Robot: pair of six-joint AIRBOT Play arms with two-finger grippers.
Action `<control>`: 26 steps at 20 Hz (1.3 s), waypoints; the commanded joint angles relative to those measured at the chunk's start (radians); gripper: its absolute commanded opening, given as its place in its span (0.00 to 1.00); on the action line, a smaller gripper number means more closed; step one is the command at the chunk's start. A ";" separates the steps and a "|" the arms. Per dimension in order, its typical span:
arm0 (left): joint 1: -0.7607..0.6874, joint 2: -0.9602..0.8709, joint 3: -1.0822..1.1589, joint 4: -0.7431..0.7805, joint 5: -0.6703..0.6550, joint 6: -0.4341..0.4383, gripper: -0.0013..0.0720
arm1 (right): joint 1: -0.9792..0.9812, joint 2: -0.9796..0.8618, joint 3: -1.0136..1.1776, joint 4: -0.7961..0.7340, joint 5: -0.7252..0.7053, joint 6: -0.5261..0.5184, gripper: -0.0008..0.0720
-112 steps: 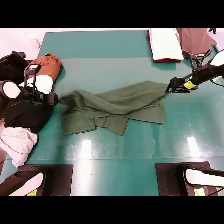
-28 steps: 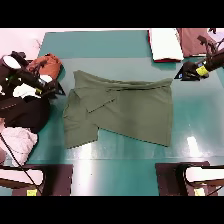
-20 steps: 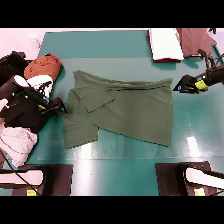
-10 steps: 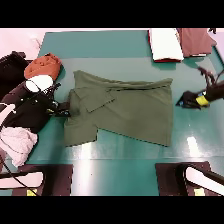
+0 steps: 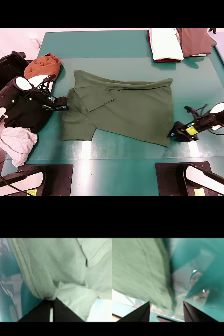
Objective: Fold the shirts.
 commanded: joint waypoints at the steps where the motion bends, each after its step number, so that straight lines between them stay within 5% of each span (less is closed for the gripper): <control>1: 0.001 0.008 0.001 -0.002 0.000 -0.001 0.06 | 0.135 -0.042 -0.043 0.050 -0.096 0.000 0.56; 4: 0.001 0.016 0.009 -0.004 -0.001 -0.003 0.06 | 0.243 -0.013 -0.043 0.048 -0.162 0.000 0.12; 6: 0.001 0.074 0.027 -0.005 0.000 -0.012 0.06 | 0.274 0.066 -0.023 0.045 -0.169 -0.001 0.03; 15: 0.001 0.481 0.581 -0.005 0.003 -0.083 0.06 | 0.142 0.413 0.783 0.039 -0.133 -0.001 0.03; 21: 0.001 0.517 1.077 -0.005 0.021 -0.130 0.06 | -0.042 0.370 1.383 0.039 -0.046 -0.002 0.03; 26: 0.001 0.505 1.097 -0.005 0.060 -0.155 0.06 | -0.105 0.277 1.577 0.050 0.040 0.000 0.03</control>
